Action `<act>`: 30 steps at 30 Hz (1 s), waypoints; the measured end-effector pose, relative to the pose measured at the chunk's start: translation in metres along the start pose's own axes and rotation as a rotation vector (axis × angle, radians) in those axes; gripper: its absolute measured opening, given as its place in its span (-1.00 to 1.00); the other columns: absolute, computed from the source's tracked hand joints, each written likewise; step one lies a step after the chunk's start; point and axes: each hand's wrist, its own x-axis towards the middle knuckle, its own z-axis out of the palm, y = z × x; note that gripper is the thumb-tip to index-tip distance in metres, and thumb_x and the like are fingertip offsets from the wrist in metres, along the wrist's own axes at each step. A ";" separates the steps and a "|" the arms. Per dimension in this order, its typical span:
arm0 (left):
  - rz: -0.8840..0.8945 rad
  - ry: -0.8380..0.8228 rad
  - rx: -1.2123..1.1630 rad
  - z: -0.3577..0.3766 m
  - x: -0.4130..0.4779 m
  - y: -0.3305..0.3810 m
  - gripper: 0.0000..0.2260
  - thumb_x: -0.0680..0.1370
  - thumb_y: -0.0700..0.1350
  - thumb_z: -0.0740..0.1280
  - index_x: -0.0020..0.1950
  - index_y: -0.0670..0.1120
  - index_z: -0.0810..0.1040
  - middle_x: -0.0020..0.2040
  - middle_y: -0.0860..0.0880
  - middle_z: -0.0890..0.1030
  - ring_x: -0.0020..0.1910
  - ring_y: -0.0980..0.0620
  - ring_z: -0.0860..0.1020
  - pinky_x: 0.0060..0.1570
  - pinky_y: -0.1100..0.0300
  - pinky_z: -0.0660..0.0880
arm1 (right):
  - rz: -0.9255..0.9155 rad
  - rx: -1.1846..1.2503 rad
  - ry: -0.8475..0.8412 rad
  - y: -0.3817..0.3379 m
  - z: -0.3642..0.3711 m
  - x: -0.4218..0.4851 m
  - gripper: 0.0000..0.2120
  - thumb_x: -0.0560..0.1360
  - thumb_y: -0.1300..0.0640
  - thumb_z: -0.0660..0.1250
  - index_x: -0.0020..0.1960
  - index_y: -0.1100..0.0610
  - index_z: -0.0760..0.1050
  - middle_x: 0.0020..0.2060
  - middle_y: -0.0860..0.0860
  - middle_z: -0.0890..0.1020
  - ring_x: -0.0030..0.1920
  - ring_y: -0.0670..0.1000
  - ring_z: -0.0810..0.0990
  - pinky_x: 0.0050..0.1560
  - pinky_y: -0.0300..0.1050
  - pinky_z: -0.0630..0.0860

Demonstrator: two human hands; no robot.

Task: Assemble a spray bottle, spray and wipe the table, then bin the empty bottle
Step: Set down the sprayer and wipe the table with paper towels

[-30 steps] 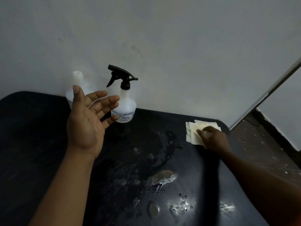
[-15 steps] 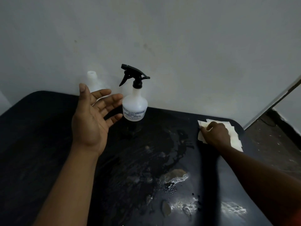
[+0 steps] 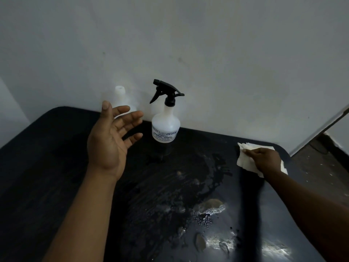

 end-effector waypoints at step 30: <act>0.132 0.206 -0.093 -0.064 -0.002 0.055 -0.56 0.61 0.25 0.08 0.07 -0.03 0.58 0.06 -0.08 0.72 0.04 -0.01 0.67 -0.05 0.07 0.54 | -0.764 0.035 -0.360 -0.150 0.082 -0.215 -0.80 0.56 -0.03 0.29 0.12 -0.03 0.60 -0.01 -0.14 0.66 0.05 -0.15 0.61 -0.04 -0.59 0.34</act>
